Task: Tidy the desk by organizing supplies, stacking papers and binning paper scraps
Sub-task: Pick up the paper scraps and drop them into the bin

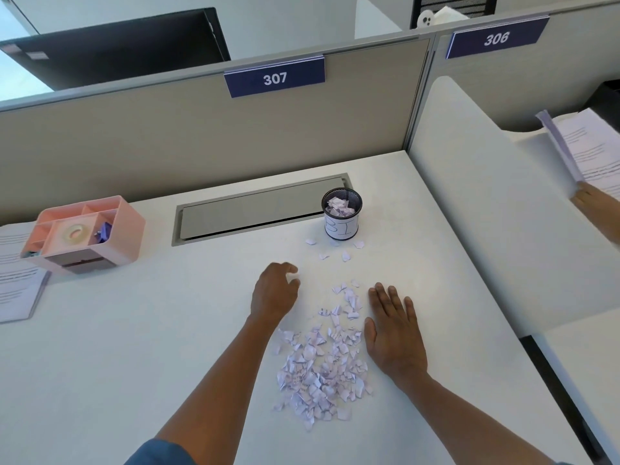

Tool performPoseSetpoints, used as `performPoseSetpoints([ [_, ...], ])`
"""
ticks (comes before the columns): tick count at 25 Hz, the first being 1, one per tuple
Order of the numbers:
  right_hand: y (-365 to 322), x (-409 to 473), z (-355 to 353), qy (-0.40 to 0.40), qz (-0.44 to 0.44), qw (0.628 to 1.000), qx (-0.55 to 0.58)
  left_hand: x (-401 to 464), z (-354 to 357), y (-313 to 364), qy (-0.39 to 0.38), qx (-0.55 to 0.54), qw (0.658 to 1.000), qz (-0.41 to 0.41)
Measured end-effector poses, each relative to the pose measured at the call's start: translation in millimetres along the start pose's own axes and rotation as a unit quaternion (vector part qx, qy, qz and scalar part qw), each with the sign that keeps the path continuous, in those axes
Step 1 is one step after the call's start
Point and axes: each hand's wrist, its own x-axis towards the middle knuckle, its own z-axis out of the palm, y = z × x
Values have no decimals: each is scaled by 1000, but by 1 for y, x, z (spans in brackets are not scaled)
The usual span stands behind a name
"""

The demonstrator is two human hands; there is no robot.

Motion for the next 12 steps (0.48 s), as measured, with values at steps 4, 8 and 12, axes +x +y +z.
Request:
performPoseSetpoints([
  [4, -1, -1, -2, 4, 0, 1000, 3, -37, 11, -18, -51, 48, 997, 41],
  [8, -4, -1, -5, 1, -2, 1000, 4, -71, 14, -33, -137, 99, 983, 75],
  [12, -3, -3, -6, 2, -5, 1000, 5, -105, 23, -31, -152, 120, 977, 92],
])
